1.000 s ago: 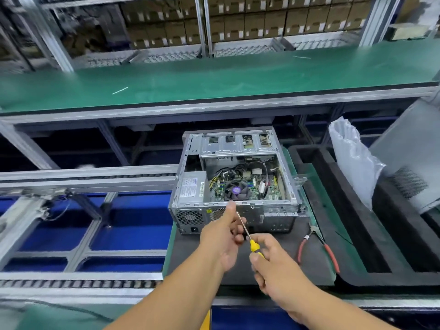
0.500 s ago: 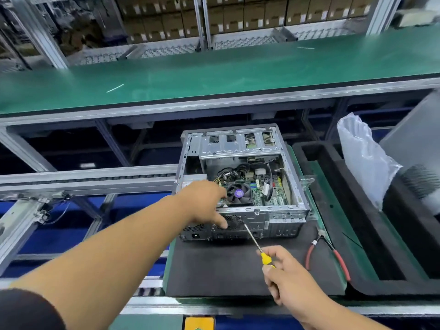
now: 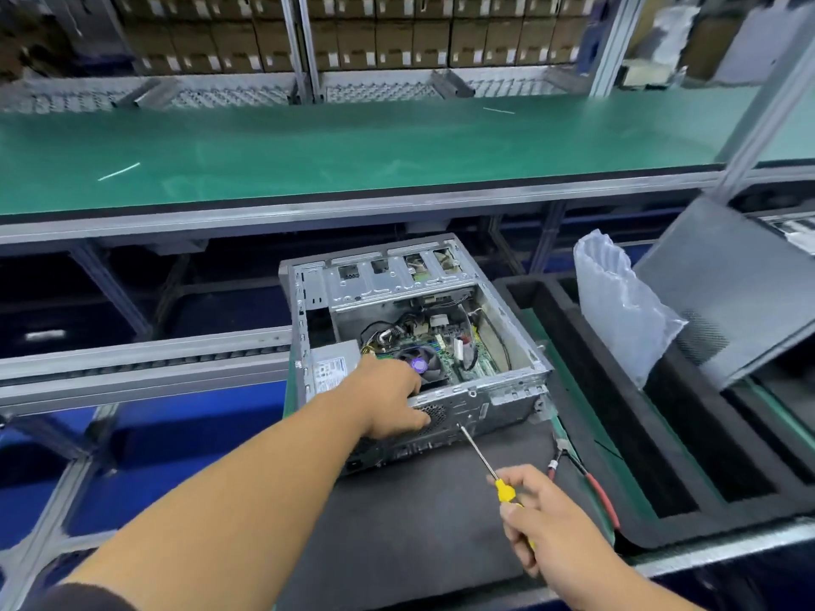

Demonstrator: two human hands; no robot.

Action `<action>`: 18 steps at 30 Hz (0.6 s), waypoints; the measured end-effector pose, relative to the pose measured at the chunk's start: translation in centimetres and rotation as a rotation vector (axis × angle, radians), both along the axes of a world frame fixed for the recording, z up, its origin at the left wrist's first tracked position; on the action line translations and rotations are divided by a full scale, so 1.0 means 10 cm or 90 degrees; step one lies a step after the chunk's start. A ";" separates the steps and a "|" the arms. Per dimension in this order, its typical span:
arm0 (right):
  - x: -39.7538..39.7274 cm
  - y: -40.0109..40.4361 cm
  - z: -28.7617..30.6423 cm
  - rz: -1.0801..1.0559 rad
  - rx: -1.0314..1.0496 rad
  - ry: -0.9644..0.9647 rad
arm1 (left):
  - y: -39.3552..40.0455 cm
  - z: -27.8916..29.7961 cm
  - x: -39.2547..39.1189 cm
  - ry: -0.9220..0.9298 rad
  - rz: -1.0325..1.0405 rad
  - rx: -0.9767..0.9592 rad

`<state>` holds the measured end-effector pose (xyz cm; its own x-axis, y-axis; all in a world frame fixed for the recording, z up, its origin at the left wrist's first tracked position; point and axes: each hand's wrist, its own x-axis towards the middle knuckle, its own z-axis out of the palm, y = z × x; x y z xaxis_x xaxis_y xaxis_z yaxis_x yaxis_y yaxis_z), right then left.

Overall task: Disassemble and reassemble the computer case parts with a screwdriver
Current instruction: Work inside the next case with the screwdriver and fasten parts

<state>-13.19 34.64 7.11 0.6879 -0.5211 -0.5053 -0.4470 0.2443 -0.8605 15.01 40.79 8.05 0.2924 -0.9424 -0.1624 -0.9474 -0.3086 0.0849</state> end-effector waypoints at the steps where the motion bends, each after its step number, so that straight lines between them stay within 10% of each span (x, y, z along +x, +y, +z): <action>1: 0.02 -0.01 0.00 -0.008 -0.014 -0.002 | -0.08 0.00 0.00 -0.003 0.011 0.002; 18: 0.19 -0.32 0.02 -0.024 -0.022 -0.047 | -0.39 0.03 -0.12 0.114 0.185 -0.051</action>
